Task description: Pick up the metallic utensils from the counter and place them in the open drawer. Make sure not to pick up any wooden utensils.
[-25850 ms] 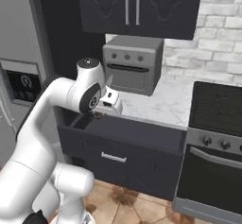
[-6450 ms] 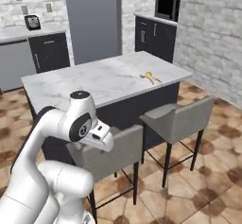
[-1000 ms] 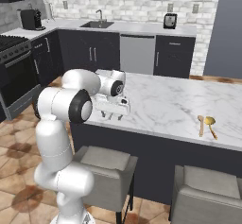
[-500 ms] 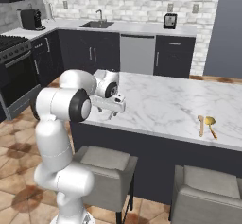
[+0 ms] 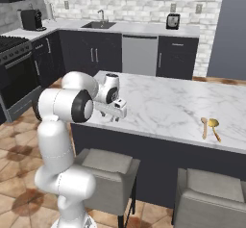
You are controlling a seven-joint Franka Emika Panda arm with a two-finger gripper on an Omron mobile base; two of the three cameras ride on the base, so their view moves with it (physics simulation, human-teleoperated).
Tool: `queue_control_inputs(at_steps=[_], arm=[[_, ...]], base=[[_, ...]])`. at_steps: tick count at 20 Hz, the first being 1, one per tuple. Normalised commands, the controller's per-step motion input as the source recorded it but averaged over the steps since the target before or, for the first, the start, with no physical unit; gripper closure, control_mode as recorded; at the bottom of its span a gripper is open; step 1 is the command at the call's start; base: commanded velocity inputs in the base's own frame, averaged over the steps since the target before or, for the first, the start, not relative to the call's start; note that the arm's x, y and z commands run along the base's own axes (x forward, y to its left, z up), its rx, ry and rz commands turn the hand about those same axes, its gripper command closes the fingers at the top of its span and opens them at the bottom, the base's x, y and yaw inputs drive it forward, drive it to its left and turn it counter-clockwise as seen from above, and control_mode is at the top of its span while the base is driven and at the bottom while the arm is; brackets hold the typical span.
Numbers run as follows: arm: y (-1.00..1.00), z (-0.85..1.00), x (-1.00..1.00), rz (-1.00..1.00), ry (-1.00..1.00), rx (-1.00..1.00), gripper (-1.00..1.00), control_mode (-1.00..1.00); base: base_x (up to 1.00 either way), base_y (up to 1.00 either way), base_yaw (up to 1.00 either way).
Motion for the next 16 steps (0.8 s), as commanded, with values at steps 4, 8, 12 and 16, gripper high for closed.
queue_control_inputs(at_steps=[4, 8, 12, 16], arm=[[0.14, -0.35, 0.15, -0.05, -0.14, -0.07, -1.0, -1.0], [0.07, -0.31, 0.21, -0.04, -0.11, -0.02, -1.0, -1.0], [0.0, -0.24, 0.36, -0.03, -0.1, 0.0, -1.0, -1.0], [0.0, -0.04, 0.51, -0.03, -0.02, 0.0, -1.0, -1.0]], base=[[0.0, 0.0, 0.0], [0.0, 0.0, 0.0], [0.0, 0.0, 0.0], [0.0, 0.0, 0.0]])
